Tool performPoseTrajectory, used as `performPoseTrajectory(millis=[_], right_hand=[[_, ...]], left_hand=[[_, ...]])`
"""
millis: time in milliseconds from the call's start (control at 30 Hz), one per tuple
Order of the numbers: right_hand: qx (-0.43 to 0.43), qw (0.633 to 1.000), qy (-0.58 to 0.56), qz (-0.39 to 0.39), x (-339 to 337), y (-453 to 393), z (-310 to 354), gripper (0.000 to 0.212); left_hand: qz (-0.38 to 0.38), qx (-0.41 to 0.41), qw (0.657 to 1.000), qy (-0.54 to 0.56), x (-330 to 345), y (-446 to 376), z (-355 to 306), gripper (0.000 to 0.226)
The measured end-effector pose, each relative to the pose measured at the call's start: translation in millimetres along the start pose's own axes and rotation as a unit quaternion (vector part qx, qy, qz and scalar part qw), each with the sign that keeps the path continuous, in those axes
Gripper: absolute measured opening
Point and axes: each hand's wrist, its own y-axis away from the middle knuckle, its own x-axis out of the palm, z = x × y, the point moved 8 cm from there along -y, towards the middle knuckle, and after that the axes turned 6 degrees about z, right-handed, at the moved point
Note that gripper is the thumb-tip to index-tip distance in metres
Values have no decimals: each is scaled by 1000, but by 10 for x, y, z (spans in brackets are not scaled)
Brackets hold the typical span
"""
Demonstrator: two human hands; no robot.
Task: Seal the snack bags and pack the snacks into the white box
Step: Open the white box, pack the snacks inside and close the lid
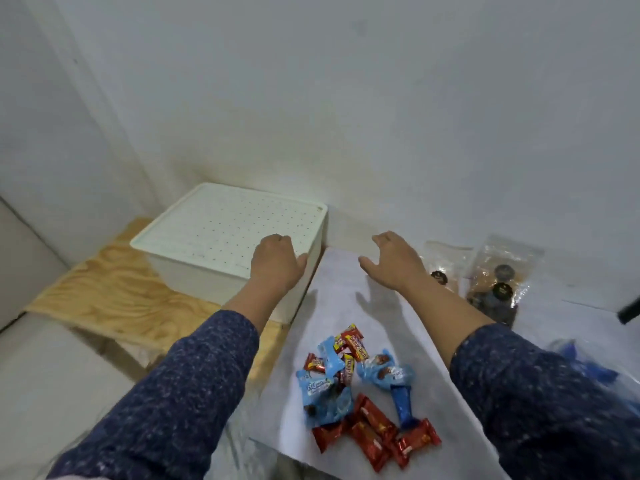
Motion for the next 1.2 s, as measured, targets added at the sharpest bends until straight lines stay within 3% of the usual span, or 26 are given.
performPoseTrajectory(millis=[267,567,833,1033,1200], right_hand=[[-63,997,-25,42,504,-70,942,65],[-55,988,-93,110,958,-493,975,65],[-16,975,-194,103,1011,-720,925,81],[0,958,-281,52,851,-720,940,70],[-10,932,-350,96,821,-760,1084,87]], left_hand=[[12,-87,996,32,51,320,994,61],[82,-191,964,168,595,200,1263,77],[12,-198,944,264,632,47,1298,80],[-68,-207,930,296,508,48,1293,76],[-132,-202,920,308,271,79,1283,65]])
